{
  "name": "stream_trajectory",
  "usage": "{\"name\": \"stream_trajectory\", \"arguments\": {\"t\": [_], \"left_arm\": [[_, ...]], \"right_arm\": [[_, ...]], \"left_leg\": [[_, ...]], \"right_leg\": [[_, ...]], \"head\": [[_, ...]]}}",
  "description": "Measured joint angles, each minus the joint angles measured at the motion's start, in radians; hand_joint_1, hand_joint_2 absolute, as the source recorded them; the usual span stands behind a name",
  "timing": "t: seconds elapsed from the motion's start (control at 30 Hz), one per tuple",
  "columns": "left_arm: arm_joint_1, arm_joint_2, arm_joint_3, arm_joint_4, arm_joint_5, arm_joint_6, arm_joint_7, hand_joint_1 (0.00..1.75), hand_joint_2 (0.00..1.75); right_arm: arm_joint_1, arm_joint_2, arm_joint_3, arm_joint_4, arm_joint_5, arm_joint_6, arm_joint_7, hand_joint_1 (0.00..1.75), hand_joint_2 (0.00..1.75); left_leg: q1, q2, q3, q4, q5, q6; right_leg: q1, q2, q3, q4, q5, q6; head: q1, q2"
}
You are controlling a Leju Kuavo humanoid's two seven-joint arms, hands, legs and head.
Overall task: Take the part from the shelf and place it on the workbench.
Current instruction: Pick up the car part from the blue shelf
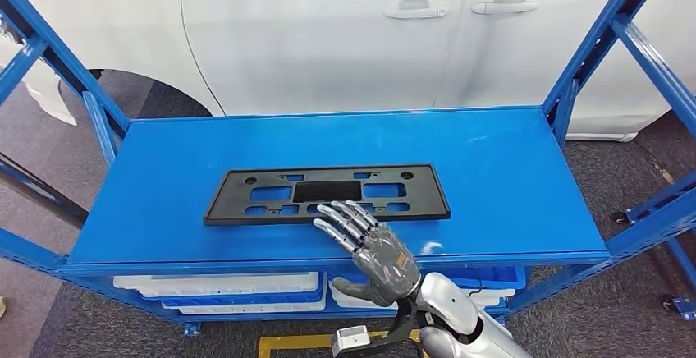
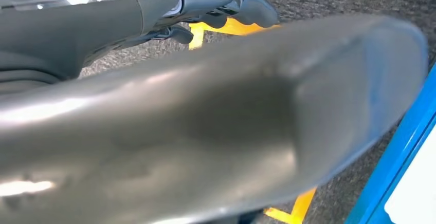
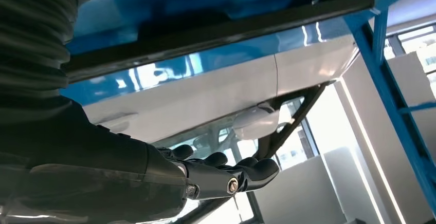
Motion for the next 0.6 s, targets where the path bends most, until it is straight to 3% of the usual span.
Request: {"name": "stream_trajectory", "arguments": {"t": [0.03, 0.07, 0.1, 0.17, 0.2, 0.23, 0.37, 0.43, 0.5, 0.53, 0.57, 0.6], "left_arm": [[0.001, 0.0, 0.0, 0.0, 0.0, 0.0, 0.0, 0.0, 0.0], [0.003, 0.0, 0.0, 0.0, 0.0, -0.001, 0.0, 0.0, 0.0], [0.005, 0.0, 0.0, 0.0, 0.0, -0.001, 0.0, 0.0, 0.0], [0.005, 0.001, 0.0, 0.0, 0.0, -0.001, 0.0, 0.0, 0.0], [0.005, 0.001, 0.0, 0.0, 0.0, -0.001, 0.0, 0.0, 0.0], [0.004, 0.002, 0.0, 0.0, -0.001, -0.001, 0.0, 0.0, 0.0], [0.005, 0.002, 0.0, 0.0, -0.006, -0.003, -0.001, 0.0, 0.0], [0.005, 0.001, 0.0, 0.0, -0.012, -0.004, -0.002, 0.0, 0.0], [0.004, 0.001, 0.0, 0.0, -0.018, -0.005, -0.003, 0.0, 0.0], [0.003, 0.001, 0.0, 0.0, -0.021, -0.006, -0.003, 0.0, 0.0], [0.002, 0.001, -0.001, 0.0, -0.025, -0.006, -0.003, 0.0, 0.0], [0.002, 0.001, -0.001, 0.0, -0.029, -0.006, -0.003, 0.0, 0.0]], "right_arm": [[0.0, 0.0, 0.006, 0.009, 0.0, 0.0, 0.0, 0.0, 1.75], [0.0, 0.0, 0.011, 0.016, 0.0, 0.0, 0.0, 0.0, 1.75], [-0.001, 0.0, 0.016, 0.022, 0.0, 0.0, 0.0, 0.0, 1.75], [-0.005, 0.0, 0.021, 0.031, 0.0, 0.0, 0.0, 0.0, 1.75], [-0.008, 0.0, 0.023, 0.035, 0.0, 0.0, 0.0, 0.0, 1.75], [-0.01, 0.0, 0.025, 0.038, 0.0, 0.0, 0.0, 0.0, 1.75], [-0.022, 0.0, 0.041, 0.05, 0.015, 0.0, -0.001, 0.0, 1.75], [-0.045, 0.003, 0.059, 0.072, 0.021, -0.001, -0.005, 0.0, 1.75], [-0.077, 0.015, 0.088, 0.117, 0.021, -0.011, -0.008, 0.0, 1.75], [-0.094, 0.027, 0.105, 0.146, 0.021, -0.02, -0.007, 0.0, 1.75], [-0.113, 0.043, 0.122, 0.178, 0.021, -0.032, -0.004, 0.0, 1.75], [-0.134, 0.064, 0.142, 0.212, 0.022, -0.048, 0.002, 0.0, 1.75]], "left_leg": [[0.0, 0.0, -0.022, 0.045, -0.011, -0.001], [0.0, 0.0, -0.025, 0.051, -0.001, 0.0], [0.0, 0.0, -0.007, 0.013, 0.027, 0.002], [-0.001, 0.0, 0.064, -0.135, 0.099, 0.012], [-0.003, -0.001, 0.092, -0.196, 0.12, 0.017], [-0.006, -0.001, 0.108, -0.232, 0.129, 0.023], [-0.006, 0.0, 0.116, -0.256, 0.136, 0.043], [-0.001, 0.003, 0.12, -0.266, 0.143, 0.053], [-0.004, 0.004, 0.117, -0.264, 0.144, 0.057], [-0.004, 0.004, 0.116, -0.262, 0.143, 0.057], [-0.005, 0.004, 0.115, -0.261, 0.143, 0.057], [-0.005, 0.004, 0.115, -0.258, 0.142, 0.056]], "right_leg": [[0.001, 0.0, 0.0, 0.0, 0.0, -0.001], [0.001, 0.0, 0.002, 0.001, -0.001, -0.001], [0.001, 0.001, 0.004, 0.001, -0.002, 0.0], [0.002, 0.003, 0.008, 0.001, -0.004, 0.002], [0.003, 0.003, 0.009, 0.001, -0.004, 0.006], [0.004, 0.003, 0.008, 0.001, -0.004, 0.01], [0.003, 0.003, 0.004, 0.007, -0.011, 0.032], [0.003, 0.003, -0.027, 0.078, -0.055, 0.039], [0.001, 0.003, -0.091, 0.212, -0.117, 0.043], [0.0, 0.003, -0.116, 0.264, -0.131, 0.044], [-0.001, 0.003, -0.127, 0.283, -0.127, 0.045], [-0.001, 0.003, -0.117, 0.26, -0.104, 0.045]], "head": [[0.0, 0.0], [0.0, 0.0], [0.0, 0.0], [0.0, 0.0], [0.0, 0.0], [0.001, 0.0], [0.001, 0.0], [0.003, 0.0], [0.004, 0.0], [0.004, 0.0], [0.004, 0.0], [0.004, 0.0]]}}
